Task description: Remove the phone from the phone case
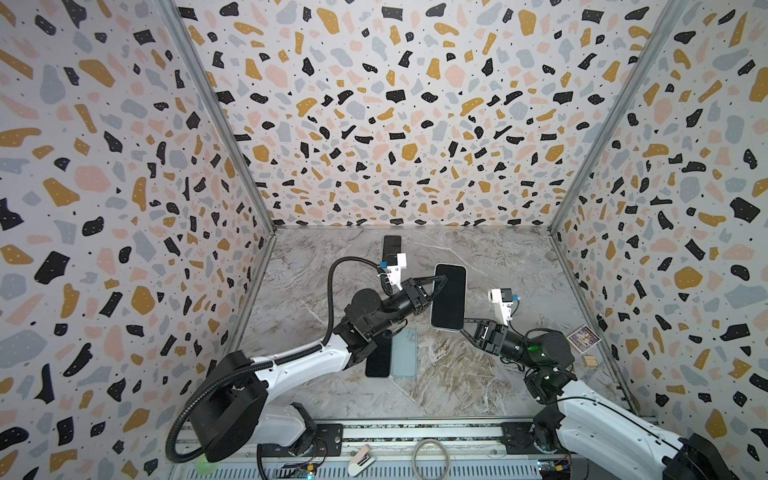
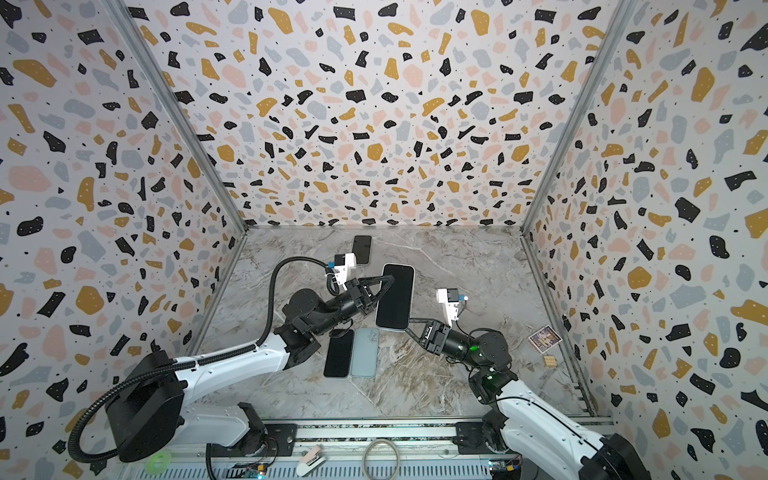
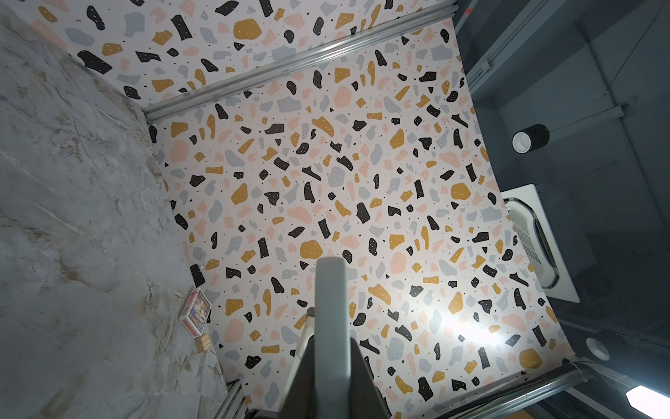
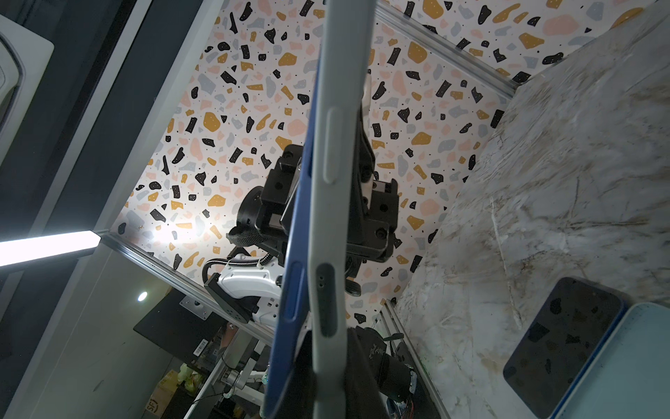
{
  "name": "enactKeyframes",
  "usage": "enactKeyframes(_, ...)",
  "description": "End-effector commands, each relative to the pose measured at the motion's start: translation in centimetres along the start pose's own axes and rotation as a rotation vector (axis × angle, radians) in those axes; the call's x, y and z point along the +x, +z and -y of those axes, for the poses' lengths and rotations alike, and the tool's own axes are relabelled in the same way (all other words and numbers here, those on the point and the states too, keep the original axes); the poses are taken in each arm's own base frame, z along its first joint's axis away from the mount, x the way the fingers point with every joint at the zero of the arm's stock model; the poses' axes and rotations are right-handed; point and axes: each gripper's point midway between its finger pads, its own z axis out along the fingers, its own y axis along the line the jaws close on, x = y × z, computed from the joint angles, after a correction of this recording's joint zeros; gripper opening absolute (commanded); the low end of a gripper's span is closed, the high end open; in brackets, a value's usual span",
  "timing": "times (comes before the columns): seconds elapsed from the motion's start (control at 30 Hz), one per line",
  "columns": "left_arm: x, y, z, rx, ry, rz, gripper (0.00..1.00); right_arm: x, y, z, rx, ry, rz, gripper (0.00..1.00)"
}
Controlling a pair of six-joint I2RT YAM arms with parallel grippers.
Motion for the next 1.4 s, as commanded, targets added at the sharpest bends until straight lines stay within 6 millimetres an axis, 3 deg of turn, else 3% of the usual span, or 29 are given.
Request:
enactKeyframes(0.0, 0.0, 0.0, 0.9, 0.048, 0.032, 0.009, 0.32, -0.9, -0.3, -1.3, -0.024, -0.052, 0.034, 0.0)
enactKeyframes(0.13, 0.4, 0.2, 0.2, 0.024, 0.032, -0.002, 0.47, -1.0, -0.3, -1.3, -0.024, -0.051, 0.035, 0.0)
enactKeyframes(0.37, 0.3, 0.1, 0.0, -0.022, 0.084, 0.0, 0.63, -1.2, -0.5, -1.3, -0.022, -0.046, 0.044, 0.0)
enactKeyframes(0.67, -1.9, -1.1, -0.5, -0.222, 0.316, 0.065, 0.75, -1.2, -0.9, -1.7, -0.022, -0.049, 0.05, 0.0)
enactKeyframes(0.8, -3.4, -2.1, 0.9, -0.273, 0.428, 0.119, 0.83, -1.3, -1.1, -1.5, -0.017, -0.049, 0.054, 0.0)
enactKeyframes(0.9, -4.9, -3.1, 2.8, -0.328, 0.573, 0.154, 0.85, -1.2, -1.1, -1.4, -0.014, -0.047, 0.054, 0.0)
enactKeyframes(0.97, -6.0, -3.9, 4.3, -0.383, 0.688, 0.176, 0.93, -1.2, -1.1, -1.3, -0.01, -0.045, 0.053, 0.0)
enactKeyframes(1.13, -8.0, -6.1, 7.0, -0.499, 0.915, 0.219, 0.95, -1.2, -1.1, -1.2, -0.002, -0.048, 0.05, 0.0)
enactKeyframes(1.37, -7.0, -6.7, 10.1, -0.57, 1.181, 0.215, 1.0, -1.2, -1.1, -1.1, 0.009, -0.047, 0.045, 0.0)
